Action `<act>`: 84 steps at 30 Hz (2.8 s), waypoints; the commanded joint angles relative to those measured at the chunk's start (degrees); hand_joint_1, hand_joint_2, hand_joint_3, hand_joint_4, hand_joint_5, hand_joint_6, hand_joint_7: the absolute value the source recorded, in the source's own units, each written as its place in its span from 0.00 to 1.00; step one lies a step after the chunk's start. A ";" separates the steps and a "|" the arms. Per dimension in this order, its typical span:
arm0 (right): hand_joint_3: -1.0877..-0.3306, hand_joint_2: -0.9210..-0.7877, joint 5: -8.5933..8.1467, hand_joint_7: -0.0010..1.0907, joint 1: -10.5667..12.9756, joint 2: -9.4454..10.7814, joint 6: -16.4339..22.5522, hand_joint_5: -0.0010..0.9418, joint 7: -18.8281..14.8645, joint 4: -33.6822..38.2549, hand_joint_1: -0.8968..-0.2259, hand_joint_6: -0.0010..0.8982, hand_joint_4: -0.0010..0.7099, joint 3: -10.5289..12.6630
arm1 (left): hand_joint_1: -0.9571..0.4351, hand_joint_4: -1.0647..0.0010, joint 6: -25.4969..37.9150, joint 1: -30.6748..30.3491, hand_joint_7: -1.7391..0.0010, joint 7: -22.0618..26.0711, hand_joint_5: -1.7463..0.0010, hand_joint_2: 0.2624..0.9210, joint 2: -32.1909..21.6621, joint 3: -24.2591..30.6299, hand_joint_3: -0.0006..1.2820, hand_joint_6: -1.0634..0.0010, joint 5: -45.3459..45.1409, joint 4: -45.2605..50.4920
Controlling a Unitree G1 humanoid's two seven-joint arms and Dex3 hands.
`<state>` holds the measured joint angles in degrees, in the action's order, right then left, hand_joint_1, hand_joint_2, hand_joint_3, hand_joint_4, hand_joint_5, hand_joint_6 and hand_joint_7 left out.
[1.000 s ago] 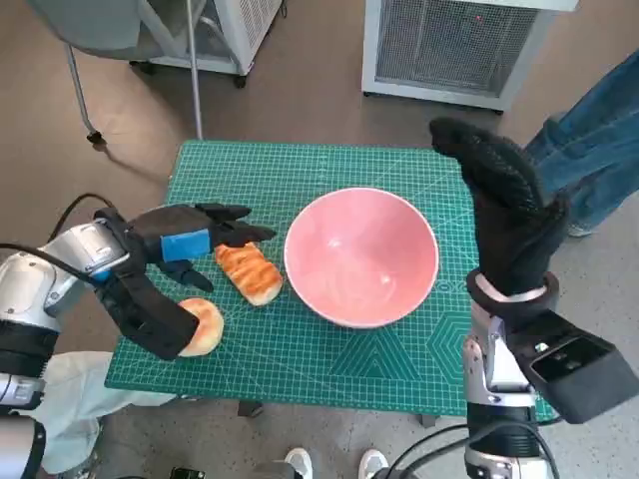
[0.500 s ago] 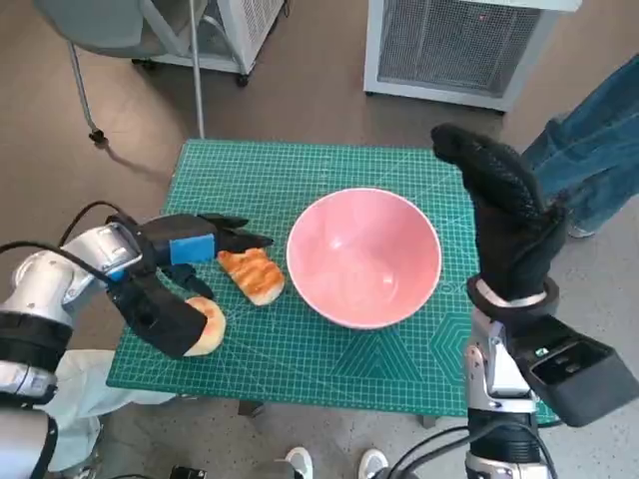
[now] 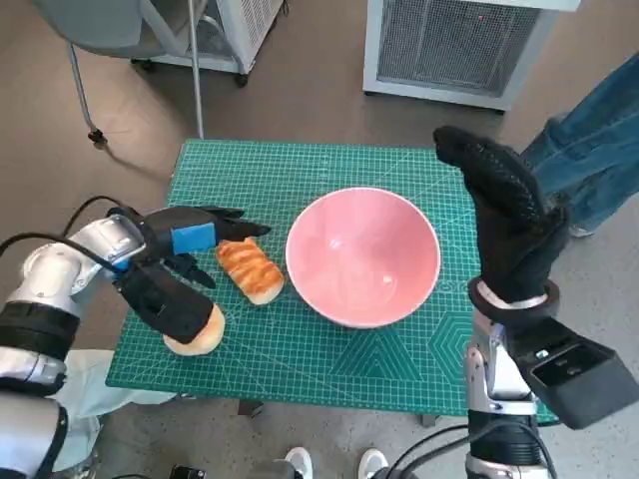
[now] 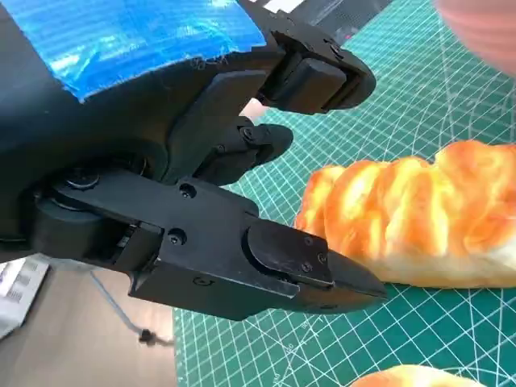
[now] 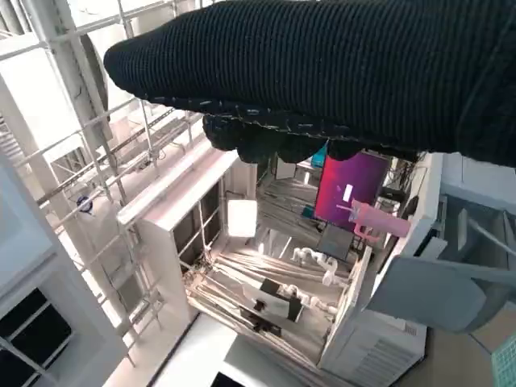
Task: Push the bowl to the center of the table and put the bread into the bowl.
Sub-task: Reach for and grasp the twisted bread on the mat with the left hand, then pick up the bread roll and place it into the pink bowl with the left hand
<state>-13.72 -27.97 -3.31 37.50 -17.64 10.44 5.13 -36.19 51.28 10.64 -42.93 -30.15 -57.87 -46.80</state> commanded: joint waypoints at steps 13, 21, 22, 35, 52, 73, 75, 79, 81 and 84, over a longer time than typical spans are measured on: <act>0.44 0.00 -0.31 0.69 1.84 0.58 -0.65 0.02 0.37 0.15 0.41 0.00 0.38 -0.37 | 0.58 0.73 6.30 5.59 0.98 -2.90 0.99 0.81 6.57 -6.67 0.01 0.61 -2.49 -9.64; 0.44 0.00 -0.59 0.69 2.33 0.40 -0.61 0.02 0.31 -0.17 0.41 0.00 0.38 -0.14 | 0.59 0.72 9.35 6.17 0.98 -3.34 0.99 0.82 8.91 -9.89 0.01 0.61 -3.75 -12.66; 0.44 0.00 -0.61 0.69 2.39 0.38 -0.61 0.02 0.32 -0.21 0.41 0.00 0.38 -0.10 | 0.60 0.72 9.64 6.18 0.98 -3.32 0.99 0.82 9.30 -10.26 0.01 0.61 -3.79 -13.11; 0.44 0.00 -0.07 0.69 2.97 0.60 -0.47 0.02 1.05 -0.82 0.41 0.00 0.38 -0.10 | 0.60 0.42 8.84 5.82 0.46 -6.63 0.73 0.98 11.04 -13.98 0.09 0.42 -3.61 -17.83; 0.44 0.00 0.04 0.69 3.04 1.18 0.04 0.02 1.59 0.03 0.45 0.00 0.38 -0.07 | 0.69 0.38 1.14 8.40 0.43 -5.39 0.25 1.00 5.28 -9.78 0.05 0.34 3.67 -18.60; 0.43 0.00 -0.47 0.70 2.55 0.82 -0.20 0.02 0.93 0.13 0.45 0.00 0.38 0.34 | 0.69 0.34 1.43 10.50 0.30 -6.90 0.38 1.00 -2.31 15.67 0.05 0.40 26.30 -1.48; 0.43 0.00 -0.54 0.70 2.40 0.83 0.04 0.02 0.73 0.48 0.45 0.00 0.38 0.30 | 0.69 0.33 0.57 10.01 0.31 -8.66 0.39 1.00 -1.33 16.61 0.04 0.38 26.76 2.07; 0.43 0.00 -0.94 0.70 2.19 0.73 0.34 0.02 0.22 0.98 0.45 0.00 0.38 0.33 | 0.69 0.33 -0.48 9.90 0.31 -9.09 0.38 1.00 0.53 16.29 0.04 0.39 26.35 7.28; 0.43 0.00 -1.24 0.70 2.09 0.65 0.42 0.02 -0.09 1.24 0.45 0.00 0.38 0.40 | 0.69 0.34 0.11 9.76 0.31 -8.17 0.37 1.00 1.78 15.88 0.04 0.39 26.32 9.91; 0.43 0.00 -1.65 0.69 2.05 0.54 0.45 0.02 -0.50 1.44 0.45 0.00 0.38 0.49 | 0.69 0.35 0.88 9.24 0.31 -7.19 0.36 1.00 3.57 15.55 0.04 0.39 26.24 13.25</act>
<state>-14.51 -26.25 -2.37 37.95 -17.39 10.82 5.49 -35.77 61.91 2.43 -41.54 -13.83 -31.55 -37.12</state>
